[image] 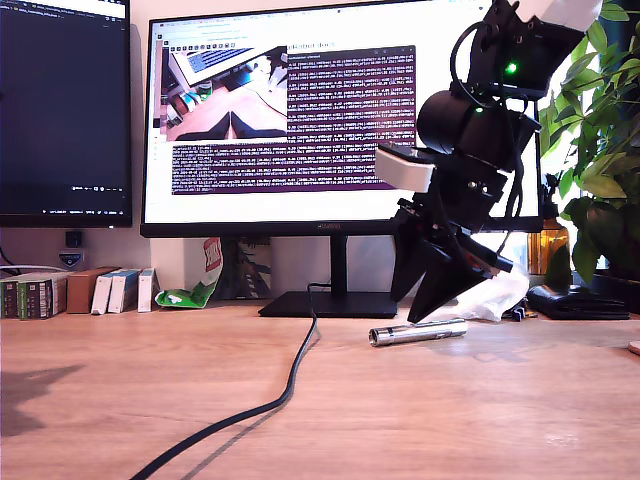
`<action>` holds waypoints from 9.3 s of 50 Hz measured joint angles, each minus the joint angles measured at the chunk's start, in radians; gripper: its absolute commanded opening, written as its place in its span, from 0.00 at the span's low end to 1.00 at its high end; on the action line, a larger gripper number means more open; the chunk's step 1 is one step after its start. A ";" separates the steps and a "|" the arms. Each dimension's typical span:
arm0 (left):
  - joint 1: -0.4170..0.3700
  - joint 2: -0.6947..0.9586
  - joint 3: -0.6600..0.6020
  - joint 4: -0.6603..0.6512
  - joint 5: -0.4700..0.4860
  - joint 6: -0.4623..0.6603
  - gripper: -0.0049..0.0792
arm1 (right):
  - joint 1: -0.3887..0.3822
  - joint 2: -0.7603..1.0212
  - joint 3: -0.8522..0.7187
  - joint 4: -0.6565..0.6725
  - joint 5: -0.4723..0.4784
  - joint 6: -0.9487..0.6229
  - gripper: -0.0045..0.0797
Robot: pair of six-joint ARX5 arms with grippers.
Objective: Pick the metallic laser pointer with your right arm, pass it to your left arm, then place it down to the left side of the table
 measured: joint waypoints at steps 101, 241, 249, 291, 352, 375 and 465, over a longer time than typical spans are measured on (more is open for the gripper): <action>0.000 0.000 0.000 0.000 0.046 -0.020 0.05 | 0.034 0.009 0.021 0.005 -0.070 0.159 0.04; -0.297 0.306 0.084 1.381 0.422 -0.968 0.41 | 0.385 -0.569 0.021 0.423 -0.487 0.891 0.04; -0.305 0.306 0.085 1.381 0.426 -0.968 0.40 | 0.409 -0.569 0.021 0.428 -0.487 0.895 0.04; -0.304 0.312 0.085 1.389 0.418 -0.916 0.03 | 0.415 -0.569 0.021 0.415 -0.486 0.927 0.24; -0.085 0.312 0.086 0.872 0.602 -0.608 0.03 | 0.211 -0.569 0.021 0.029 -0.424 0.921 0.04; -0.079 0.312 0.088 0.434 0.451 -0.296 0.03 | 0.180 -0.569 0.021 -0.093 -0.116 1.025 0.04; -0.005 1.118 0.780 -0.719 0.103 -0.079 0.03 | 0.068 -1.299 -0.572 -0.046 0.301 1.122 0.04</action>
